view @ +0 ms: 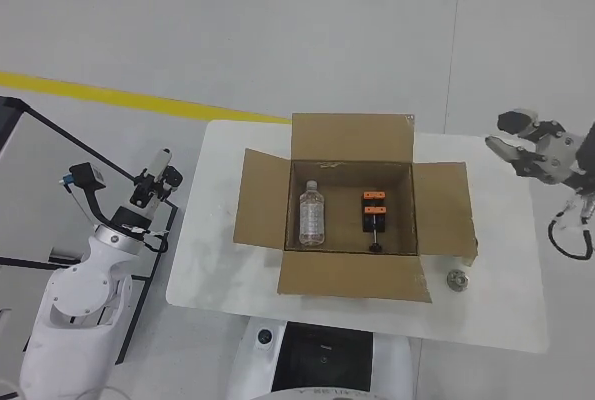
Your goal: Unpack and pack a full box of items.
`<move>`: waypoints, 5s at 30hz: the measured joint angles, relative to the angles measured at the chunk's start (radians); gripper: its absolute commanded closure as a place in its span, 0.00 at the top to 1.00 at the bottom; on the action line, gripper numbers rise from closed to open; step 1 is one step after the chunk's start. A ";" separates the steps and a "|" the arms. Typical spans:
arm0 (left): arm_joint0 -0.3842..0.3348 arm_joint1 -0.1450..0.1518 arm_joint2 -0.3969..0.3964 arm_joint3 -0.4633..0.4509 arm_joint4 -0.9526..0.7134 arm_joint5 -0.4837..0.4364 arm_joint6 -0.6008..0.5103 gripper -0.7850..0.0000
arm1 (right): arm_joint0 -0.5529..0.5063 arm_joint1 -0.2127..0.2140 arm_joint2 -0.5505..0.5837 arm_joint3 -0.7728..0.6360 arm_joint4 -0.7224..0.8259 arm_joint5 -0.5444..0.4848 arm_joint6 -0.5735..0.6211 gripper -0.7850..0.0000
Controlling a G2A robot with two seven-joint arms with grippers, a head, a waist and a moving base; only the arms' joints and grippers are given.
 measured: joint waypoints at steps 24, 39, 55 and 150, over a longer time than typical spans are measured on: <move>0.000 0.000 0.000 0.000 0.000 0.000 0.000 1.00 | -0.544 -0.027 0.216 -0.055 -0.037 0.080 -0.112 0.42; 0.000 0.000 0.000 0.000 0.000 0.000 0.000 1.00 | -0.723 -0.053 0.184 0.003 -0.272 0.184 -0.003 0.46; 0.000 0.000 0.000 0.000 0.000 0.000 0.000 1.00 | -0.559 -0.066 0.031 0.004 -0.333 0.204 0.241 0.96; 0.000 0.000 0.000 0.000 0.000 0.000 0.000 1.00 | -0.302 -0.134 -0.290 -0.191 -0.251 0.642 1.209 0.37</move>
